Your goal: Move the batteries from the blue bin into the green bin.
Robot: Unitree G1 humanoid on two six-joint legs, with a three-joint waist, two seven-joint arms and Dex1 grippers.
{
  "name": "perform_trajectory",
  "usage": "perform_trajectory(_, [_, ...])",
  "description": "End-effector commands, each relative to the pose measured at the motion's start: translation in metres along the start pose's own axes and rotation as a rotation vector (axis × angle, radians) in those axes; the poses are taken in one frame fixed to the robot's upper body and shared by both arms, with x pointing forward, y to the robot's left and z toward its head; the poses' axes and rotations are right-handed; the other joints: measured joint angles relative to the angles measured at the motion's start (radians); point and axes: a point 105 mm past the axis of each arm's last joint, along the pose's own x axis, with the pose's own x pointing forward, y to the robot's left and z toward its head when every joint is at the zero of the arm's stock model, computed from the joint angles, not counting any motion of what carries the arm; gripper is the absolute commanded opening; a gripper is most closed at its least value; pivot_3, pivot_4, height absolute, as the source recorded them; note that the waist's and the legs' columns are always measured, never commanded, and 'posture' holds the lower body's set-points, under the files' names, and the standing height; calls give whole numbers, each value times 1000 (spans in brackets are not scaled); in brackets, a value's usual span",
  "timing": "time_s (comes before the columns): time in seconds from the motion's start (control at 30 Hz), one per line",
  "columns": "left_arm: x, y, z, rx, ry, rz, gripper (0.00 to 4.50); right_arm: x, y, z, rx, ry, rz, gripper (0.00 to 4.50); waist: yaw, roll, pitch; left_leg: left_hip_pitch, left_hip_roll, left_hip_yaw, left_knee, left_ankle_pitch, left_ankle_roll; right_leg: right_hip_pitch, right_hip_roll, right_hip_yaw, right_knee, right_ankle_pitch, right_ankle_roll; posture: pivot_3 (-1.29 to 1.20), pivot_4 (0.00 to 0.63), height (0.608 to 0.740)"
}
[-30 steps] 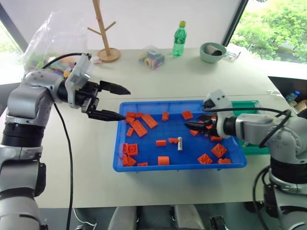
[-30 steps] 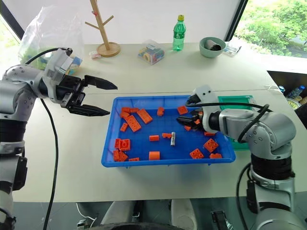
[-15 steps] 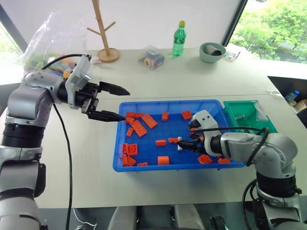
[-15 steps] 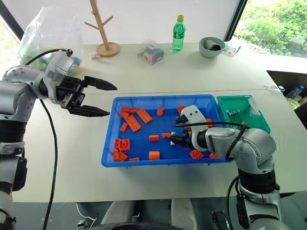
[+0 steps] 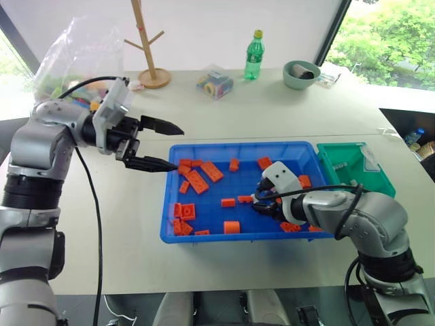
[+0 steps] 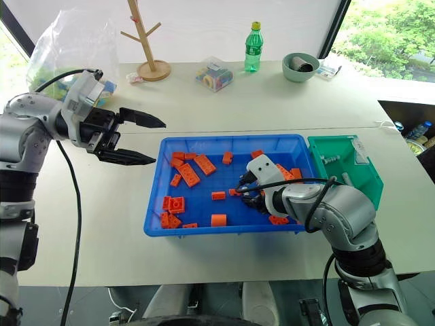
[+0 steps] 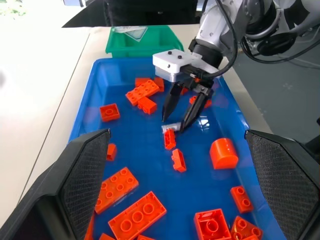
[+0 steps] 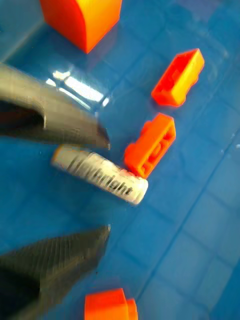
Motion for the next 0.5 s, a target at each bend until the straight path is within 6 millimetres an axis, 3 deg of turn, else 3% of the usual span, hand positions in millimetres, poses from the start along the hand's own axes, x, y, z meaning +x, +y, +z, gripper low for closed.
perform_trajectory(0.03, [-7, 2, 14, 57, -10, 26, 4500, 2, -2, -7, -16, 22, -6, 658, 0, 0, 0, 0, 0, 0, 0, 0, 0, 0, 0, 0, 0, 0, 0, 0, 150, 727])
perform_trajectory(0.07, [-7, 2, 14, 57, -10, 27, 4500, 2, -2, -7, -17, 22, -8, 194, 0, 0, 0, 0, 0, 0, 0, 0, 0, 0, 0, 0, 0, 0, 0, 0, 150, 727])
perform_trajectory(0.1, [-7, 2, 14, 58, -11, 28, 4500, 2, -3, -7, -19, 21, -9, 58, 0, 0, 0, 0, 0, 0, 0, 0, 0, 0, 0, 0, 0, 0, 0, 0, 150, 727])
perform_trajectory(0.3, [-5, 3, 15, 59, -13, 26, 4500, -11, -7, 3, 11, -15, 15, 59, 1, 0, 0, 0, 0, 0, 0, 0, 0, 0, 0, 0, 0, 0, 0, 0, 150, 727])
perform_trajectory(0.47, [-3, 2, 15, 58, -18, 11, 4500, -51, -26, 38, 42, -165, 43, 59, 2, 0, 0, 0, 0, 0, 0, 0, 0, 0, 0, 0, 0, 0, 0, 0, 150, 727])
perform_trajectory(0.5, [-2, 2, 15, 58, -19, 9, 4500, -71, -45, 45, 52, -197, -9, 59, 4, 0, 0, 0, 0, 0, 0, 0, 0, 0, 0, 0, 0, 0, 0, 0, 150, 727])
